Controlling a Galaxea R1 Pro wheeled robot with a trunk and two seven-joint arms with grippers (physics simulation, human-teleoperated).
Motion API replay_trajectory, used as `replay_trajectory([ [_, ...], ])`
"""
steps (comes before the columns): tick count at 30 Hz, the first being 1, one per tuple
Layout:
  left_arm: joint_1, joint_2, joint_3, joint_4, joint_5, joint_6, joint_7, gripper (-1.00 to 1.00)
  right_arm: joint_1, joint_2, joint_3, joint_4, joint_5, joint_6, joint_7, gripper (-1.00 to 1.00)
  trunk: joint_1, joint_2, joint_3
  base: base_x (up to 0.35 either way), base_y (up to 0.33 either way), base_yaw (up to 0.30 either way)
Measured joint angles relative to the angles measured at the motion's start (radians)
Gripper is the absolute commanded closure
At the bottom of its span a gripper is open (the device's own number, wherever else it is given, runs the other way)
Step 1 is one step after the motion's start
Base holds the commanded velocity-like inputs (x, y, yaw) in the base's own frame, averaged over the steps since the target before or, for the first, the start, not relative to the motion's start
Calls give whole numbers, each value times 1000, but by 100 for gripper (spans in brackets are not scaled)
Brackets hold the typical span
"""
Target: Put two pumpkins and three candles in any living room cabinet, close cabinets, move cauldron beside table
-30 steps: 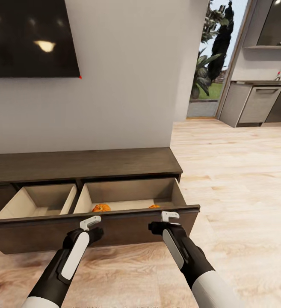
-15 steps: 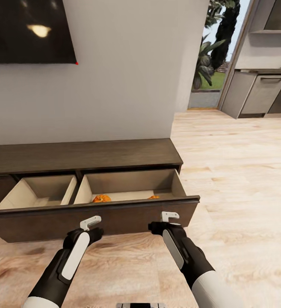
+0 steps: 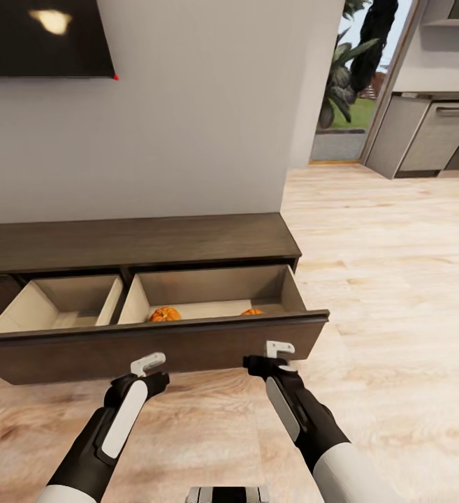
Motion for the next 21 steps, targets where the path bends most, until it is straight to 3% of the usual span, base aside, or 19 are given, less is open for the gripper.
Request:
replay_trajectory([
  [6, 2, 5, -34, 6, -2, -25, 0, -100, 0, 1, 1, 66, 3, -75, 2, -100, 3, -1, -23, 0, 0, 0],
  [9, 6, 8, -48, 10, -13, -87, -1, -100, 0, 2, 1, 107, 6, -98, 28, -100, 4, -2, -35, 0, 0, 0],
  [15, 9, 5, -86, 41, -104, -144, -9, -100, 0, 0, 2, 129, 12, -156, 58, -100, 4, -2, -39, 0, 0, 0],
  [17, 9, 5, -97, 46, -119, -173, -10, -100, 0, 0, 7, 130, 12, -198, 63, -100, 4, -2, -39, 0, 0, 0],
  [21, 8, 6, -116, 49, -131, -233, -10, -100, 0, 0, 82, 152, 9, -336, 109, -100, 4, -2, -39, 0, 0, 0],
])
